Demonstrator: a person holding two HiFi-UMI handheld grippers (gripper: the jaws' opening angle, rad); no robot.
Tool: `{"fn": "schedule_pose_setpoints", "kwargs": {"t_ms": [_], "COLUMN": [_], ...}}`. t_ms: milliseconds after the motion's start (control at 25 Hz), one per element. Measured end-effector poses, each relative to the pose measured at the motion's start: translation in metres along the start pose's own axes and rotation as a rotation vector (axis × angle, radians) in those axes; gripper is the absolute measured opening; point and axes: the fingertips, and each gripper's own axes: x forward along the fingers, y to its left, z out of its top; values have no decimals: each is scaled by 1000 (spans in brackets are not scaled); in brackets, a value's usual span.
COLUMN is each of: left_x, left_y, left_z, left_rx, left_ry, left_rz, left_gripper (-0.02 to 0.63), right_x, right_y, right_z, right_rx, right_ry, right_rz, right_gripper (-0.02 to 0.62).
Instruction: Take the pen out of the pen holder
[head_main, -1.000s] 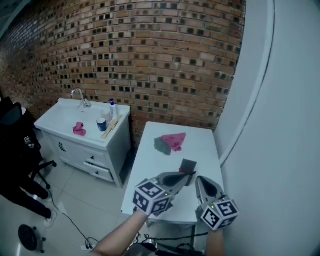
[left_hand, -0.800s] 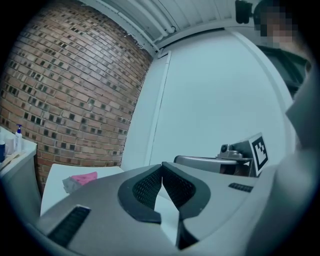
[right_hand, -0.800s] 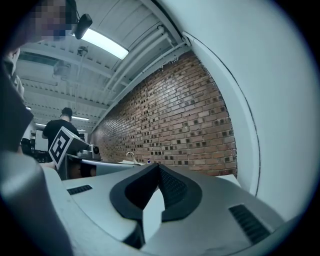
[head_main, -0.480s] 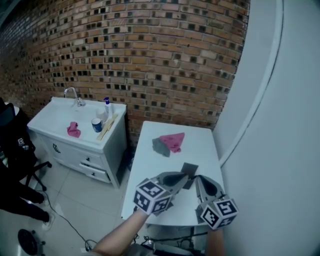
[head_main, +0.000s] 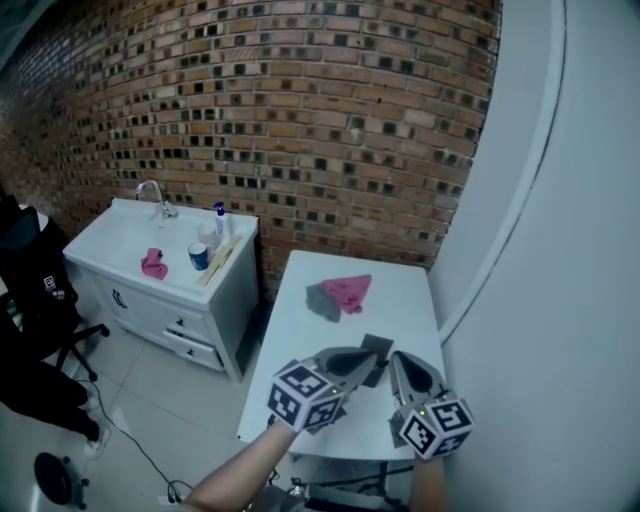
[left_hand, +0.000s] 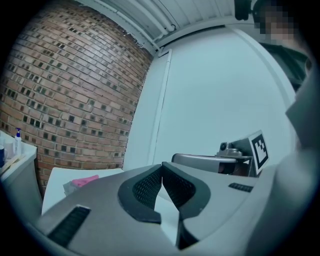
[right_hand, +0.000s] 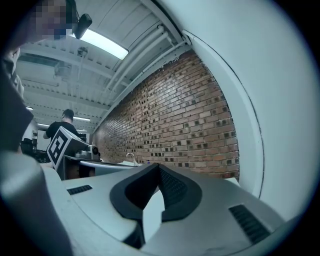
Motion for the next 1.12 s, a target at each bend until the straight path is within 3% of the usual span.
{"fn": "schedule_pose_setpoints", "kwargs": {"t_ms": [400, 640, 1000, 1120], "left_x": [17, 26, 36, 40], "left_y": [-5, -5, 14, 23], "left_z": [4, 4, -28, -43], "left_rx": [9, 8, -25, -43], "left_ry": [-7, -5, 52, 65], "left_rz": [52, 78, 131, 142], "left_gripper": [6, 5, 5, 5], "right_x": [-12, -15, 8, 17], "right_y": [-23, -37, -69, -76], "right_z": [8, 5, -49, -70], "right_rx": [-2, 0, -2, -2], "right_ry": [-27, 8, 119, 171], "right_rz": [41, 41, 12, -1], "right_gripper": [2, 2, 2, 45]}}
